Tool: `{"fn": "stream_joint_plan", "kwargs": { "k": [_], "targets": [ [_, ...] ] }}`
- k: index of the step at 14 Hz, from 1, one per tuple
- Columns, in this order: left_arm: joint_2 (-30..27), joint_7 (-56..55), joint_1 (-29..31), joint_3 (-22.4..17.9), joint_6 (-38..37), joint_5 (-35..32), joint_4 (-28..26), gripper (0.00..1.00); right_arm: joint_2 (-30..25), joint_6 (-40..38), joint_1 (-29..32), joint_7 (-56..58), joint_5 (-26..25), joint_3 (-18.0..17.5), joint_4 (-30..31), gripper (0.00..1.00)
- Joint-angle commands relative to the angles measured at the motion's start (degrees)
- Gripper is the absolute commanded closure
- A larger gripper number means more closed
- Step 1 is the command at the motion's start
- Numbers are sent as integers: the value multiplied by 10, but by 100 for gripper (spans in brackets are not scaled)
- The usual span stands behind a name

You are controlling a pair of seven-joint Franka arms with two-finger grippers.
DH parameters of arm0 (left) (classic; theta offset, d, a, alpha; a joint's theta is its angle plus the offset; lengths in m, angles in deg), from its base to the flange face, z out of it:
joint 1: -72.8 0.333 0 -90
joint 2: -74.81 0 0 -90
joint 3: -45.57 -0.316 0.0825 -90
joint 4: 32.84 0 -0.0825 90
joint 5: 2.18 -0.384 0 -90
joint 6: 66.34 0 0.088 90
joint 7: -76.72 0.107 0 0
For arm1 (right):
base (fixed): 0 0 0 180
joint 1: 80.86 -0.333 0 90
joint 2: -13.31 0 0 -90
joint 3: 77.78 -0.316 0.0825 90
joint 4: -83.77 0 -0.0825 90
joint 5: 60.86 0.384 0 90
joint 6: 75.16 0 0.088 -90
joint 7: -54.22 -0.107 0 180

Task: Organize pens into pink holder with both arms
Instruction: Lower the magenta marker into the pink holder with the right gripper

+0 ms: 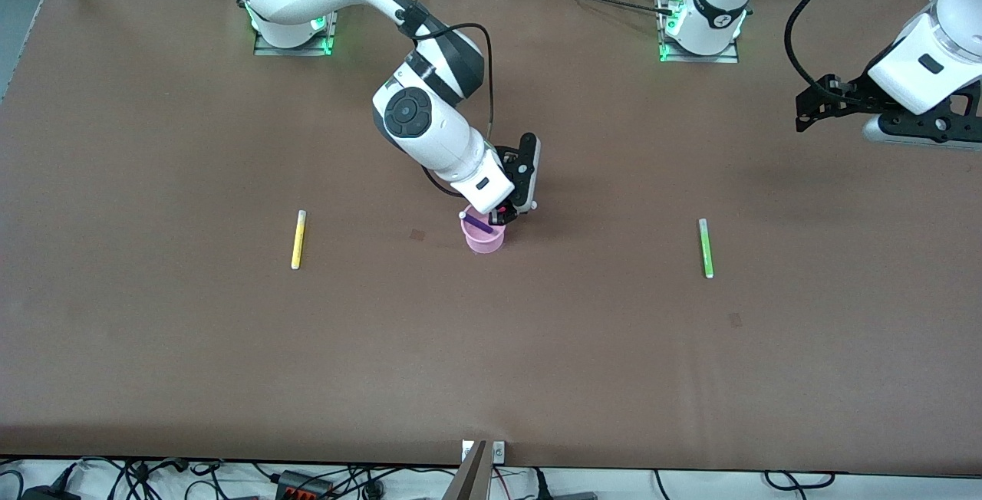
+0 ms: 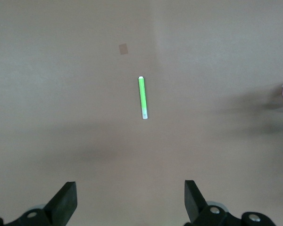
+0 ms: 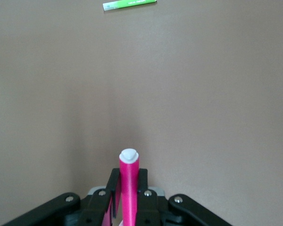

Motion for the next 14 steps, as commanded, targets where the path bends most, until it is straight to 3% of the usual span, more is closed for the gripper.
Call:
{"fn": "stream_joint_plan", "kwargs": {
  "k": [1,14],
  "targets": [
    [7,13,5,1,-6,-6,14,0,1,11,3,-4,3,-4,10,100],
    [9,13,5,1,-9,-6,14,0,5,10,12,6,2,-3,28,100]
  ]
}}
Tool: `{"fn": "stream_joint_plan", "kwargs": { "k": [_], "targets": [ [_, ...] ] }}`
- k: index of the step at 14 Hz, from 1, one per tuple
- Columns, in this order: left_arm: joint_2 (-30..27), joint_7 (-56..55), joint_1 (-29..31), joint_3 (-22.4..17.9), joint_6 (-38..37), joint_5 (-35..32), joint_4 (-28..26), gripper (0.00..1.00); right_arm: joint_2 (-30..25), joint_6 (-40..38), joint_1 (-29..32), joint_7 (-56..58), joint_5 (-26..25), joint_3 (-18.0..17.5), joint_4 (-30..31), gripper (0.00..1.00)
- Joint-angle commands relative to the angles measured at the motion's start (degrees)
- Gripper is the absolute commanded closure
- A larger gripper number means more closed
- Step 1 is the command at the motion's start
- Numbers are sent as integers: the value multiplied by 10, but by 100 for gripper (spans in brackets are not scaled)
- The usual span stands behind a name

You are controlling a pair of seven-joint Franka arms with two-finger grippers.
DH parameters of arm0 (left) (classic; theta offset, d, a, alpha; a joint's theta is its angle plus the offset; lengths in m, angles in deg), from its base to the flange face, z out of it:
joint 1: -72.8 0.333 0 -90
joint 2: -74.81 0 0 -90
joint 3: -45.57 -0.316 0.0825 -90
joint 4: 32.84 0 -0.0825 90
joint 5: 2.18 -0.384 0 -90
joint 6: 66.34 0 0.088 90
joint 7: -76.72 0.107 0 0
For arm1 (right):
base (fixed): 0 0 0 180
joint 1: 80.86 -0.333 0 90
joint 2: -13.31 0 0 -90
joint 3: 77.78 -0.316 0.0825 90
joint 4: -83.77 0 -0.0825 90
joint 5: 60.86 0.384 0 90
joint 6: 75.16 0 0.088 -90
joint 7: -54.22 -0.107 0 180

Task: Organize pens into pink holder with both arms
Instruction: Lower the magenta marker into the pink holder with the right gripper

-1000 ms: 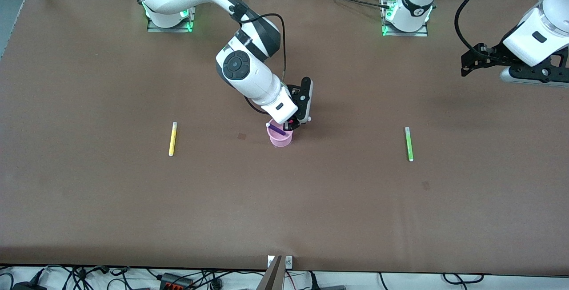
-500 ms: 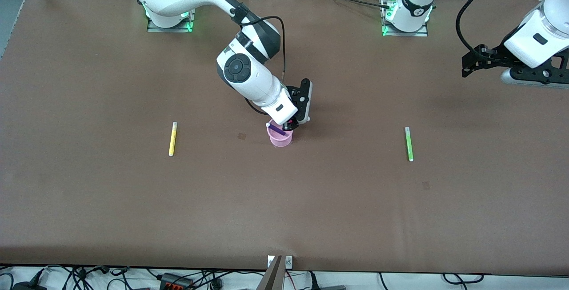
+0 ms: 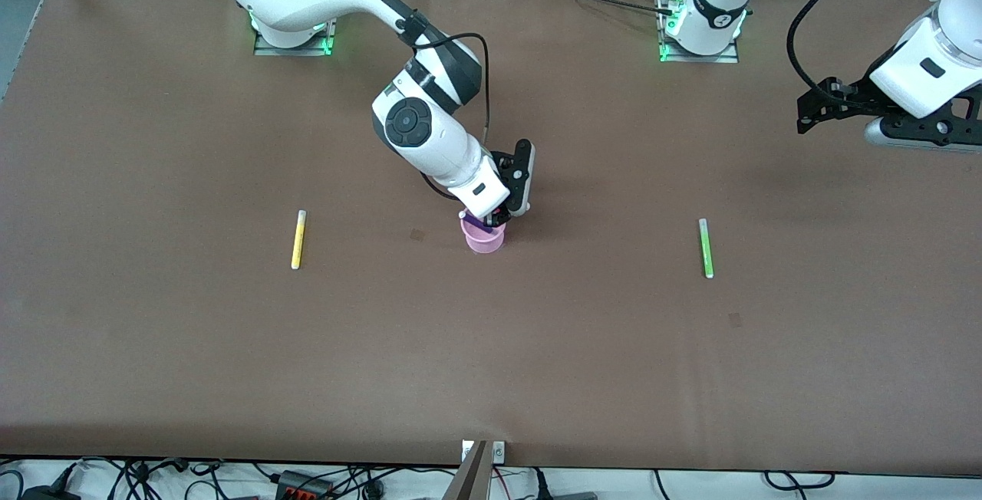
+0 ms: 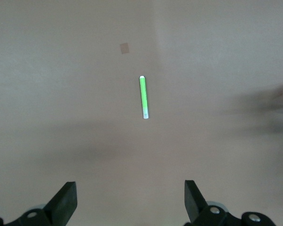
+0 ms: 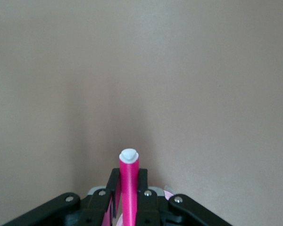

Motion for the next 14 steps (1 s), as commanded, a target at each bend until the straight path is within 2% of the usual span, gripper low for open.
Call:
{"fn": "stream_joint_plan", "kwargs": {
  "k": [1,14],
  "targets": [
    [7,14,3,1,-10,-6,14,0,-2,8,8,6,1,-7,12,100],
    [7,17,7,3,-11,-7,15,0,0,27,12,43,-6,-4,19,100]
  ]
}}
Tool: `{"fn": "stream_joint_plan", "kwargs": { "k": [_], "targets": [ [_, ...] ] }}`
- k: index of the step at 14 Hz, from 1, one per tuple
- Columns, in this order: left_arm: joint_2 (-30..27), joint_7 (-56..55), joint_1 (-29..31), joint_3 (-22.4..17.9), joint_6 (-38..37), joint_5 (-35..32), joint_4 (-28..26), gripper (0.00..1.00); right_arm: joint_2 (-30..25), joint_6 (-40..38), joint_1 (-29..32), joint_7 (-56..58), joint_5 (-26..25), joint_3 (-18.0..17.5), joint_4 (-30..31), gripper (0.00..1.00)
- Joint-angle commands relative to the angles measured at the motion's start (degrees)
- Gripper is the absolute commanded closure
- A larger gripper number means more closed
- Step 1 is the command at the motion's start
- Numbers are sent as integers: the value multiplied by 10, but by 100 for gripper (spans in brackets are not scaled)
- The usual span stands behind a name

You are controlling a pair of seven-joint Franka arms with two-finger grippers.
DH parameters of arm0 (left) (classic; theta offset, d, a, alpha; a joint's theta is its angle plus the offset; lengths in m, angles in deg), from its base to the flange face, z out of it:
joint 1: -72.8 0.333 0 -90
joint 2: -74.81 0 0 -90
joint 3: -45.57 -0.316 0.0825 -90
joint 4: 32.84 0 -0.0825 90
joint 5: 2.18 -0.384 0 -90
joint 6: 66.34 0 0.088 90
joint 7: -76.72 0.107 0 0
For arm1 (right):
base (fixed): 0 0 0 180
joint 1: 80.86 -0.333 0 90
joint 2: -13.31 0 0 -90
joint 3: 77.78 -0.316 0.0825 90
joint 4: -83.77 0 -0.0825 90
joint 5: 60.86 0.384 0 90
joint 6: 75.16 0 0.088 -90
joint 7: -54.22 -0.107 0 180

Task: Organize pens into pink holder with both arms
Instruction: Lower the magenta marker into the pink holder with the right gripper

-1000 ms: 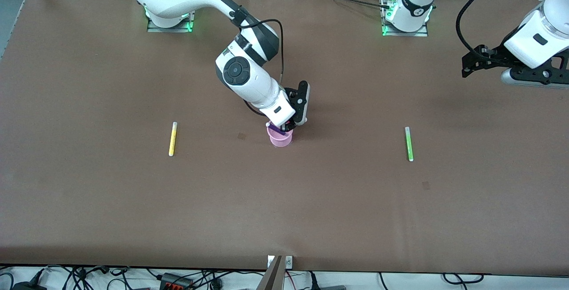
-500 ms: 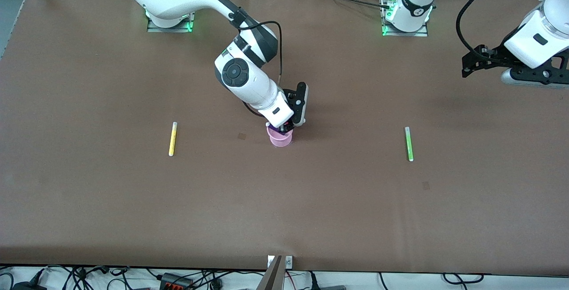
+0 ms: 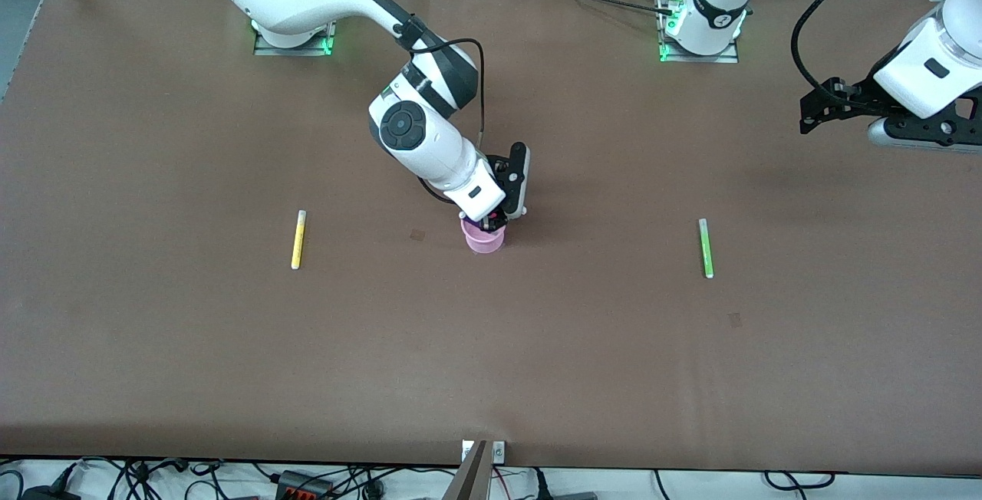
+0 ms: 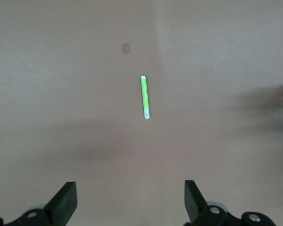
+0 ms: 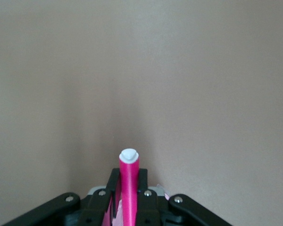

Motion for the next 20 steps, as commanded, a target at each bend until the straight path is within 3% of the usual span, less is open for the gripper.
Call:
{"fn": "stream_joint_plan", "kwargs": {
  "k": [1,20],
  "targets": [
    [7,15,3,2,-11,-7,15,0,2,13,10,24,-6,-5,12,100],
    [7,11,3,2,-11,-7,15,0,20,38,19,48,-8,0,12,100]
  ]
}}
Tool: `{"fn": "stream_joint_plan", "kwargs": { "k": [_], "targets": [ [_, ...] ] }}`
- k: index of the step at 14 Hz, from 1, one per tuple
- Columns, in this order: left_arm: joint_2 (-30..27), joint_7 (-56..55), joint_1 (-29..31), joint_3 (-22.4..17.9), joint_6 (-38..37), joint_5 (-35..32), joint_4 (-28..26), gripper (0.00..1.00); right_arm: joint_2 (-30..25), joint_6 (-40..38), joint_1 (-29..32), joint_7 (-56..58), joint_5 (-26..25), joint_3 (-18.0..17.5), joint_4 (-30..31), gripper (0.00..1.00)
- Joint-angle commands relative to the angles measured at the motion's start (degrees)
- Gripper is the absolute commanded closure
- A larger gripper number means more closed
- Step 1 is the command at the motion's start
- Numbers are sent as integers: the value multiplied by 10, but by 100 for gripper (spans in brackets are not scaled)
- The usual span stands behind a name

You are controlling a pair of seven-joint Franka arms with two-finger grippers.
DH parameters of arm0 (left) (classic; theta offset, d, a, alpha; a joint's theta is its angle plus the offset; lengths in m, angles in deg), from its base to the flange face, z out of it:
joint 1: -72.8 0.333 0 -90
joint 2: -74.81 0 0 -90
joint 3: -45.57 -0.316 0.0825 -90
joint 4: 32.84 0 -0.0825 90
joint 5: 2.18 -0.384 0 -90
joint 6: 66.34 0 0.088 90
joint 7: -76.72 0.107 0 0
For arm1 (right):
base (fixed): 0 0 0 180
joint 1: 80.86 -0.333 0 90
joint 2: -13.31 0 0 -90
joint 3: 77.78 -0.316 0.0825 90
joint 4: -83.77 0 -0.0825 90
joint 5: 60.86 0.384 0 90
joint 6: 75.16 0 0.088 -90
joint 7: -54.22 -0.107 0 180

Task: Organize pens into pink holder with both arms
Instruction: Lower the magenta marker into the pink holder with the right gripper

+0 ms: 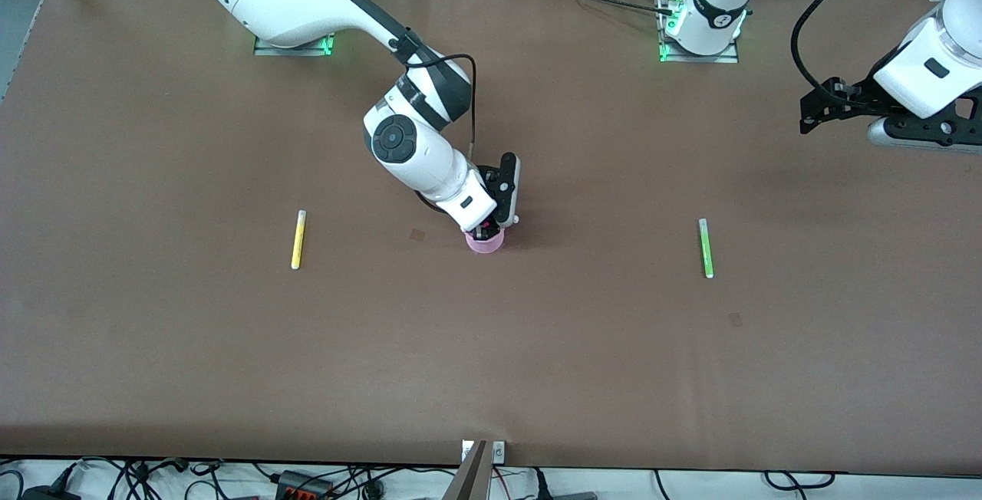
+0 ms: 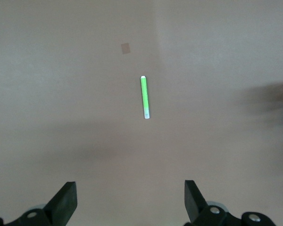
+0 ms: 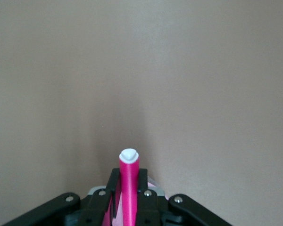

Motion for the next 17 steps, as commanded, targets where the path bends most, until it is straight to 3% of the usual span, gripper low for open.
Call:
{"fn": "stream_joint_plan", "kwargs": {
  "k": [1,2,3,4,11,14,17],
  "targets": [
    [7,10,2,2,-11,-7,15,0,6,16,6,15,-7,-2,6,93],
    [7,9,3,2,-11,-7,15,0,7,15,6,14,-7,-2,6,78],
    [7,9,3,2,-11,-7,15,0,7,14,6,14,-7,-2,6,52],
    [7,9,2,2,-11,-7,15,0,7,14,3,13,-7,-2,6,1],
    [7,9,2,2,-11,-7,15,0,-24,10,3,-15,3,-9,-3,0],
    [7,9,2,2,-11,-7,15,0,-67,-24,3,-119,3,-9,-2,0],
    [7,10,3,2,-11,-7,15,0,-113,-112,16,-251,3,-5,-2,0]
  ]
}}
